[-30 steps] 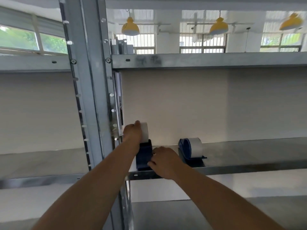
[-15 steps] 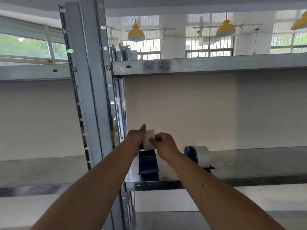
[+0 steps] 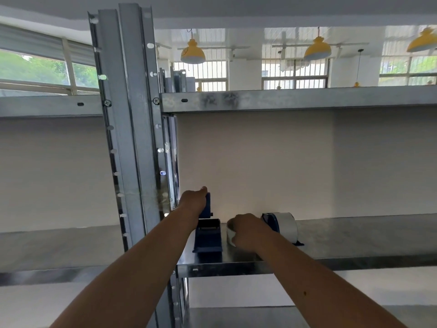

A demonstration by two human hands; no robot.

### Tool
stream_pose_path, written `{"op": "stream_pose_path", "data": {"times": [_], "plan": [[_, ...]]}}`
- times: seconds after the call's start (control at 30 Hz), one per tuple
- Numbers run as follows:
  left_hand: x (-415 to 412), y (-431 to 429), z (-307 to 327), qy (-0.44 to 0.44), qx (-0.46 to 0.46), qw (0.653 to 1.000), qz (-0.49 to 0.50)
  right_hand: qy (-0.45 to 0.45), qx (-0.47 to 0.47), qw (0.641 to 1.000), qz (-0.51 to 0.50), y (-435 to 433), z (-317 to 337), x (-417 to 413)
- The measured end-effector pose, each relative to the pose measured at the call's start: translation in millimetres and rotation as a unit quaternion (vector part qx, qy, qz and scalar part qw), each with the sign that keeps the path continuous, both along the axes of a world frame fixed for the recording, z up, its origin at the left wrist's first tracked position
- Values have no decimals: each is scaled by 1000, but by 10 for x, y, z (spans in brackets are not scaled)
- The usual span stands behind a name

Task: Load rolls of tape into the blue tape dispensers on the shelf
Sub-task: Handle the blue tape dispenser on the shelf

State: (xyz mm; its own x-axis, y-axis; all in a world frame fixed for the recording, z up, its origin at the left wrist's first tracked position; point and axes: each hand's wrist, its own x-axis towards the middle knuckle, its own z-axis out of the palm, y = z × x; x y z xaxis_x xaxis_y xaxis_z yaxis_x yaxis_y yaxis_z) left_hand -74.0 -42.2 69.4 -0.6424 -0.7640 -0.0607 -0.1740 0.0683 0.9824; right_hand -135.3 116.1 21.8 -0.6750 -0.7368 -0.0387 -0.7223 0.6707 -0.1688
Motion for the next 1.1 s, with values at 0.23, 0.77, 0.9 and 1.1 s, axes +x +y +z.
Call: {"op": "stream_pose_path", "data": {"times": [0.23, 0.77, 0.9, 1.1], "plan": [[64, 44, -13, -3, -5, 1000, 14, 77, -181, 980, -13, 13, 263, 181], [183, 206, 17, 81, 81, 991, 73, 22, -344, 939, 0, -133, 481, 407], [200, 205, -32, 98, 75, 990, 63, 8, -358, 934, 5, -158, 531, 440], [357, 405, 51, 96, -92, 988, 81, -28, -450, 893, -12, -111, 553, 468]]}}
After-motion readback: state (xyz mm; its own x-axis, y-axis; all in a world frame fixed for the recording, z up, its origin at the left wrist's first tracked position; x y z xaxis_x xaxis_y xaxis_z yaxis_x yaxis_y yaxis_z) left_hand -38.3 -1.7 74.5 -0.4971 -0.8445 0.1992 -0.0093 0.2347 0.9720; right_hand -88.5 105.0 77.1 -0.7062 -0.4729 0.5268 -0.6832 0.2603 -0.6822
